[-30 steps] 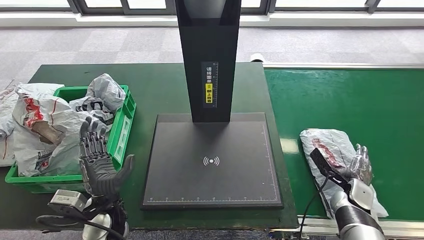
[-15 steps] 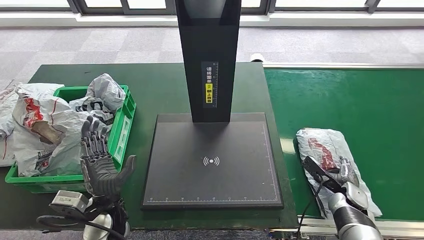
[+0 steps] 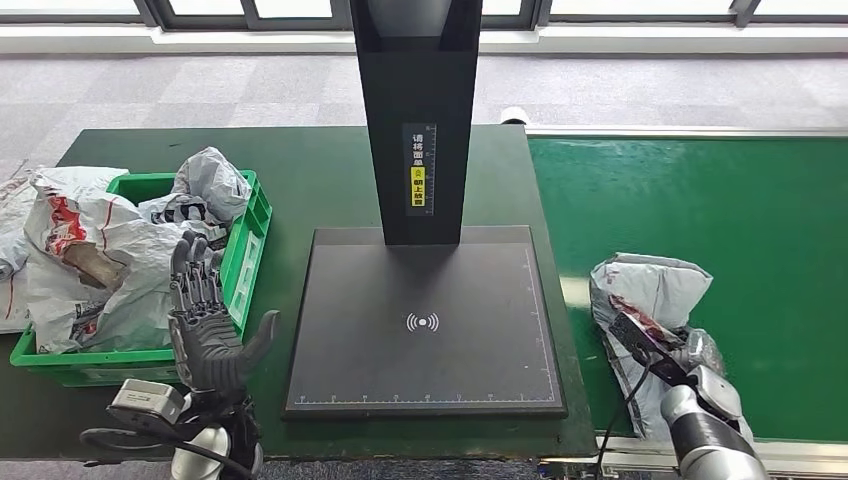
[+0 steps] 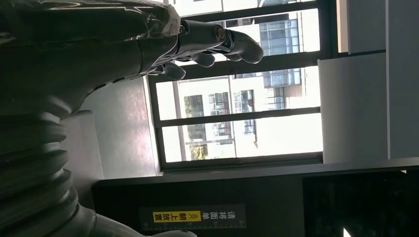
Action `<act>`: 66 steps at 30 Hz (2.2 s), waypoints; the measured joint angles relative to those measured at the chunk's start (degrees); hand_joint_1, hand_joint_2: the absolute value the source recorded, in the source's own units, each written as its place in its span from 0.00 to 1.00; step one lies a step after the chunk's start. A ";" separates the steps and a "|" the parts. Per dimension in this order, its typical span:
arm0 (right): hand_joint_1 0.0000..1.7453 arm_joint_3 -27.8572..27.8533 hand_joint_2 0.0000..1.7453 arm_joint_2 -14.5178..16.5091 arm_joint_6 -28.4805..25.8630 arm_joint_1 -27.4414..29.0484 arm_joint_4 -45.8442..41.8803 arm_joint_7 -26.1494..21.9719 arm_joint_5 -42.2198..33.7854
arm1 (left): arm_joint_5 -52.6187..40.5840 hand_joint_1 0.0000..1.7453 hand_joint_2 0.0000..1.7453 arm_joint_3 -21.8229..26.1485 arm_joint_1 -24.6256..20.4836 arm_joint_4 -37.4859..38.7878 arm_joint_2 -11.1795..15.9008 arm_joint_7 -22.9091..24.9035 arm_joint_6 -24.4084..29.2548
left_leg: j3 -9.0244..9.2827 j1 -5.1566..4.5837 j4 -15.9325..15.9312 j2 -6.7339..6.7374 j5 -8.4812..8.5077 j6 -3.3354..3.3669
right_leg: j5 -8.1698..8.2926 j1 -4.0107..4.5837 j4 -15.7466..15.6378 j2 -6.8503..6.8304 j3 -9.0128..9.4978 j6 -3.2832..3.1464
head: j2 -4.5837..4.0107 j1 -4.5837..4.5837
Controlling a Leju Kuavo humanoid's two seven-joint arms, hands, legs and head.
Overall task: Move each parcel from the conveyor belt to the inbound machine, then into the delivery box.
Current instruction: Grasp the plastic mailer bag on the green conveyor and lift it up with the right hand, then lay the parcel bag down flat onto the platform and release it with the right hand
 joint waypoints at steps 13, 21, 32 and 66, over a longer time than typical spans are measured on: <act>1.00 0.39 1.00 12.76 -31.98 6.68 -35.74 -21.66 -4.71 | -0.80 0.00 1.00 -0.54 0.05 0.90 -0.02 0.00 2.30 | -0.07 0.07 -0.04 -0.01 0.03 -0.02 | -0.02 0.07 0.03 0.02 -0.11 -0.05 | 0.00 -0.01; 1.00 10.70 1.00 22.48 -31.96 13.70 -53.65 -23.17 -3.65 | -1.06 0.00 1.00 -1.37 -1.26 2.68 0.03 0.03 3.27 | -0.05 0.06 -0.05 0.07 0.02 -0.08 | -0.03 0.05 0.04 0.12 -0.12 -0.07 | 0.00 0.01; 1.00 32.36 1.00 25.05 -28.56 15.85 -51.29 -16.10 -1.21 | -1.17 0.00 1.00 -1.97 -2.43 3.91 0.23 0.03 3.29 | -0.06 0.07 -0.06 0.11 0.05 -0.09 | -0.02 0.06 0.05 0.11 -0.14 -0.08 | -0.01 -0.01; 0.00 44.65 1.00 26.60 -31.26 6.36 -13.37 -18.54 -15.99 | -2.02 0.00 1.00 -3.57 -5.32 7.90 0.37 0.04 3.17 | -0.13 0.09 -0.05 0.02 0.12 -0.12 | -0.01 0.08 0.05 0.05 -0.18 -0.09 | 0.00 0.00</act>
